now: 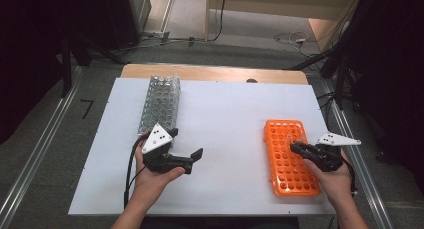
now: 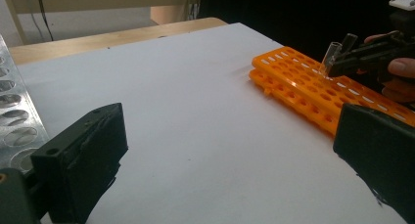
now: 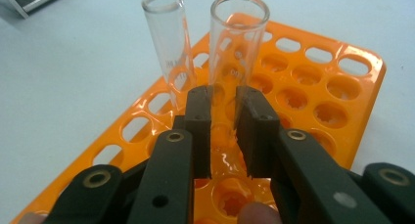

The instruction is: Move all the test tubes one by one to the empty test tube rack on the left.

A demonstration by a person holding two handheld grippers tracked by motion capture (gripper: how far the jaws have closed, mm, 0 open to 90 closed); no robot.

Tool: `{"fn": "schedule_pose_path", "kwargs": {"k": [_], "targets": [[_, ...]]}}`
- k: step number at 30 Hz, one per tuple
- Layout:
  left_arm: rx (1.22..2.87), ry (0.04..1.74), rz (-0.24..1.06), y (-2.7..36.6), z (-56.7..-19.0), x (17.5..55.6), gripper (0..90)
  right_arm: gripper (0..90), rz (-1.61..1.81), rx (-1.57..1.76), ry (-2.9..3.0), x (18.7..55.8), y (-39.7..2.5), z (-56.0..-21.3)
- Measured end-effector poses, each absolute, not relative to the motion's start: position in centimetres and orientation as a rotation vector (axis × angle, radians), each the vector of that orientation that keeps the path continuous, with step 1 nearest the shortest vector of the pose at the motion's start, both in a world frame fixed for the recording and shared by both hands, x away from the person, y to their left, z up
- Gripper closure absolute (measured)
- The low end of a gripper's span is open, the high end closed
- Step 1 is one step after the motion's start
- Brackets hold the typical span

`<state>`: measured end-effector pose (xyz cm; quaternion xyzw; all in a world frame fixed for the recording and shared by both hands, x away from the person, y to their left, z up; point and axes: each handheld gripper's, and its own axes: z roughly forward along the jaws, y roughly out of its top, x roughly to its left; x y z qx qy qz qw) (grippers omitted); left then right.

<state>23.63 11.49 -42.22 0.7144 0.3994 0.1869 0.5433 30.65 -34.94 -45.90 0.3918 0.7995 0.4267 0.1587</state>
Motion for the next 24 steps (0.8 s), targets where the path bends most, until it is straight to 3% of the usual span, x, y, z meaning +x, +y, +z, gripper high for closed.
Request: {"fn": "schedule_pose_path", "kwargs": {"k": [24], "targets": [[1.697,0.935,0.414,11.4,-42.0,23.4,0.1,73.9,1.326,1.061,2.226,27.7,-34.9,-42.3]]}}
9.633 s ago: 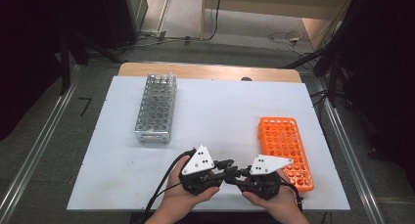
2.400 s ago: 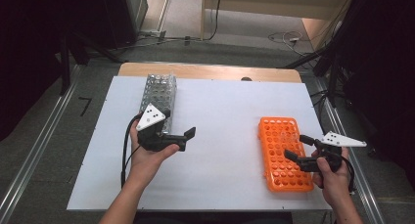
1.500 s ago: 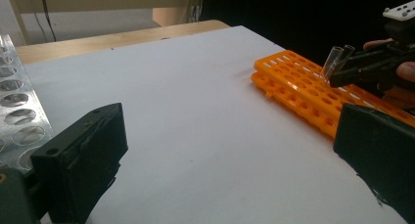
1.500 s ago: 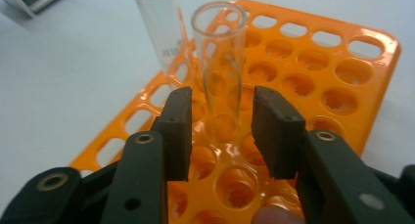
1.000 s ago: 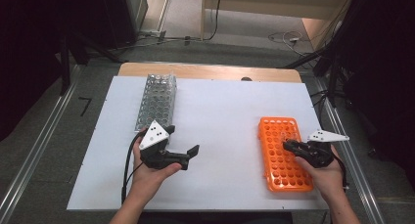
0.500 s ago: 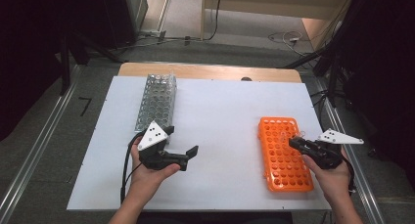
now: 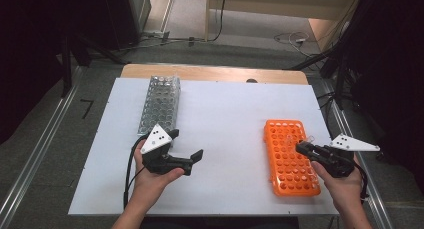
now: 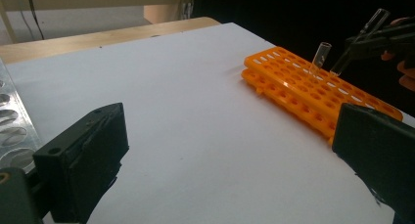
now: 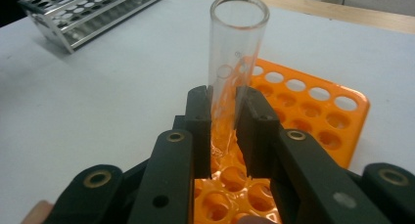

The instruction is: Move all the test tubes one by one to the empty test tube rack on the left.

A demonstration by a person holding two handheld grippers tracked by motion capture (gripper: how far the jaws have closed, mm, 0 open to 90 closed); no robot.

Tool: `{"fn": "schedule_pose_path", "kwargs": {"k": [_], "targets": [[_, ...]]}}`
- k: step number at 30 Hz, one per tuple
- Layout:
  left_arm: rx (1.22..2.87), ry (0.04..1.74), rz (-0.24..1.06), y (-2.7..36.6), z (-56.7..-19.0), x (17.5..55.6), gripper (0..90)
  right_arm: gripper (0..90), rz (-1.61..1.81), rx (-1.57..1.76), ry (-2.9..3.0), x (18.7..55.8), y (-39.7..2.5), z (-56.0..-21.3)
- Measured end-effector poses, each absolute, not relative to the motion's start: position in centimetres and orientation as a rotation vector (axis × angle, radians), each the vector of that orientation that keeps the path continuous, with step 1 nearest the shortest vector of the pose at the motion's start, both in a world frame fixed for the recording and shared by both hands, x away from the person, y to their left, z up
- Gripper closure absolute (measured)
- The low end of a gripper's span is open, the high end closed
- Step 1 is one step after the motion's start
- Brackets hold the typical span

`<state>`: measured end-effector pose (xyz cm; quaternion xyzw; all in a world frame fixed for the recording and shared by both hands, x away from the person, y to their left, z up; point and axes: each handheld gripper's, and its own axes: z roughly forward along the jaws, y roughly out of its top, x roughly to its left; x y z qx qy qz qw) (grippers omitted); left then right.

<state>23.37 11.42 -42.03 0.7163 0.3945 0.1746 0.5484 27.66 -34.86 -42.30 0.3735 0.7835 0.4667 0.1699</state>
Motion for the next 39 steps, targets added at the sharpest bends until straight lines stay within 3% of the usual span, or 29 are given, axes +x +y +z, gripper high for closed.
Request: {"fn": "schedule_pose_path", "kwargs": {"k": [39], "targets": [[1.728,0.845,0.353,8.6,-41.6,22.5,1.4,74.0,1.422,0.764,2.510,25.2,-23.8,-43.7]]}}
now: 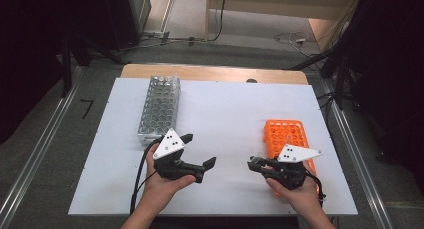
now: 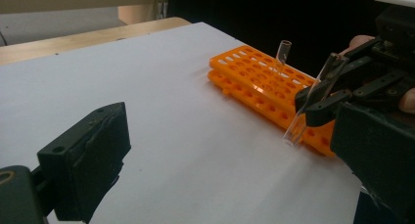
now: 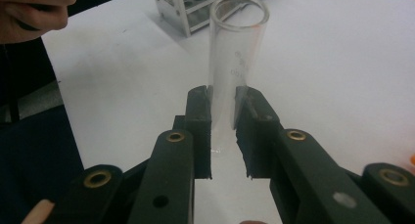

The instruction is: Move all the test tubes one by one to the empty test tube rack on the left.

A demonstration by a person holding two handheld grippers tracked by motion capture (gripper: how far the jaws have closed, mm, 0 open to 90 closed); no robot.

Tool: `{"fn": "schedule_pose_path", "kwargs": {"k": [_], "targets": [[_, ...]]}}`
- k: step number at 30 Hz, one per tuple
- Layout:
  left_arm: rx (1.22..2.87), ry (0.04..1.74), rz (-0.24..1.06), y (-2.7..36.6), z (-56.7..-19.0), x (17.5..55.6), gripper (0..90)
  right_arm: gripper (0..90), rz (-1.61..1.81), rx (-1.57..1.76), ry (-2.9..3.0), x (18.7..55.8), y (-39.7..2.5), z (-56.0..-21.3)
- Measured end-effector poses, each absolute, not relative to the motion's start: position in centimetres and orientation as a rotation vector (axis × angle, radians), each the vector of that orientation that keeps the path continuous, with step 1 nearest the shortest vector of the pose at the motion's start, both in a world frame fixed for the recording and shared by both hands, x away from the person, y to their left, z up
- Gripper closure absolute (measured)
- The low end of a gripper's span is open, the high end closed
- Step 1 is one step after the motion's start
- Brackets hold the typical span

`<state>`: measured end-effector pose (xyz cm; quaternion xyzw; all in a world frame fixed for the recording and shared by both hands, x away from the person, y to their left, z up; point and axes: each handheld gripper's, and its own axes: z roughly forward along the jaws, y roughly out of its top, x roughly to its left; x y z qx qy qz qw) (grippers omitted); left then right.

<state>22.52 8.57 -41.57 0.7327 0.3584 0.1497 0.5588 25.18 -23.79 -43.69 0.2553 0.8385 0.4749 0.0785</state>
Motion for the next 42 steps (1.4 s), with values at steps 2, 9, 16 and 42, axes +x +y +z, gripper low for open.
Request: {"fn": "schedule_pose_path", "kwargs": {"k": [2,9,16,42], "targets": [[1.729,0.835,0.341,8.2,-41.6,22.4,2.2,74.0,1.425,0.753,2.520,25.0,-23.4,-43.7],[1.746,0.796,0.299,7.0,-41.6,22.2,3.8,73.9,1.425,0.714,2.553,24.6,-22.1,-44.0],[1.764,0.746,0.237,5.4,-41.9,21.9,8.7,74.0,1.422,0.684,2.580,24.2,-21.1,-44.2],[1.833,0.623,0.152,1.9,-42.6,21.0,65.6,74.0,1.424,0.593,2.646,23.0,-19.4,-44.4]]}}
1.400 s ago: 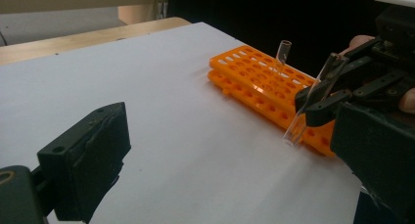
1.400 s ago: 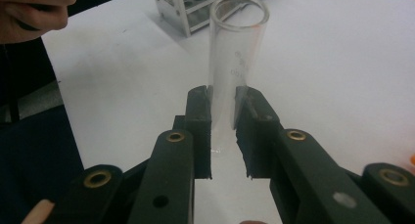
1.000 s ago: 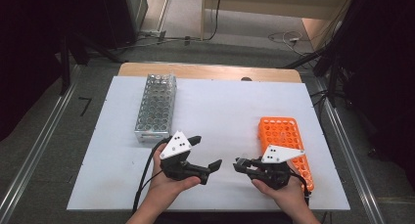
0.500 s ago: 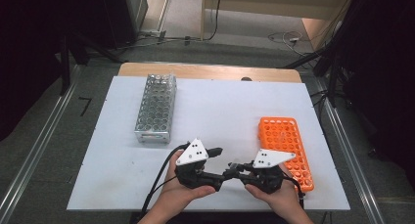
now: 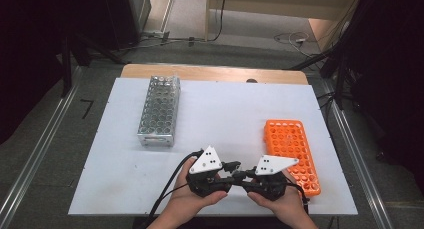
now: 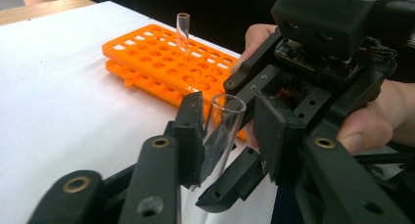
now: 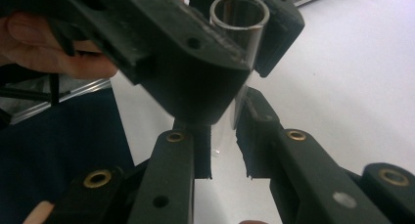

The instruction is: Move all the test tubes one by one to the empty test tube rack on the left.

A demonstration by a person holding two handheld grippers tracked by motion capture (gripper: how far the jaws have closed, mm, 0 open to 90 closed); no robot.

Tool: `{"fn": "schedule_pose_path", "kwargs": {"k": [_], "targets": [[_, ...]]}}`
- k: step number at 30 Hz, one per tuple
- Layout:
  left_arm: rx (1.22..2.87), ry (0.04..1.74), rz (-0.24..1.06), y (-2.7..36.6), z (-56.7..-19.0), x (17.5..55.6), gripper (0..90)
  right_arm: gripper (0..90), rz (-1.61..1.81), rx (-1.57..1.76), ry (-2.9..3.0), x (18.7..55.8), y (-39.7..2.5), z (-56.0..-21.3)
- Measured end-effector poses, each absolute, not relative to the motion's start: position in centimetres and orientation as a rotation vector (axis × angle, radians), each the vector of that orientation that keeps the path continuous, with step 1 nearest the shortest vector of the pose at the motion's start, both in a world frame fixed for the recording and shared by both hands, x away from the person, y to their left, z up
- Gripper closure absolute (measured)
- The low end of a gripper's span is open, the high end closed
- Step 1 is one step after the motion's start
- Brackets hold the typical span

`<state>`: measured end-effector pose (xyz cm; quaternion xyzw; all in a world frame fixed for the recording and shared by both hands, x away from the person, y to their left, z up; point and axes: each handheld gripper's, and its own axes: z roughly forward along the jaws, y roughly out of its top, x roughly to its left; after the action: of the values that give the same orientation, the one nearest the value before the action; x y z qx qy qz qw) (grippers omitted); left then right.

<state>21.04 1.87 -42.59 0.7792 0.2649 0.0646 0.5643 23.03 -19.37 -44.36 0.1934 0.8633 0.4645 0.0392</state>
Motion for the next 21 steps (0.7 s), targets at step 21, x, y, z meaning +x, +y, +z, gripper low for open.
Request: {"fn": "schedule_pose_path", "kwargs": {"k": [21], "targets": [[1.799,0.624,0.243,2.23,-42.14,20.74,76.4,57.8,1.464,0.600,2.655,23.29,-19.41,-44.55]]}}
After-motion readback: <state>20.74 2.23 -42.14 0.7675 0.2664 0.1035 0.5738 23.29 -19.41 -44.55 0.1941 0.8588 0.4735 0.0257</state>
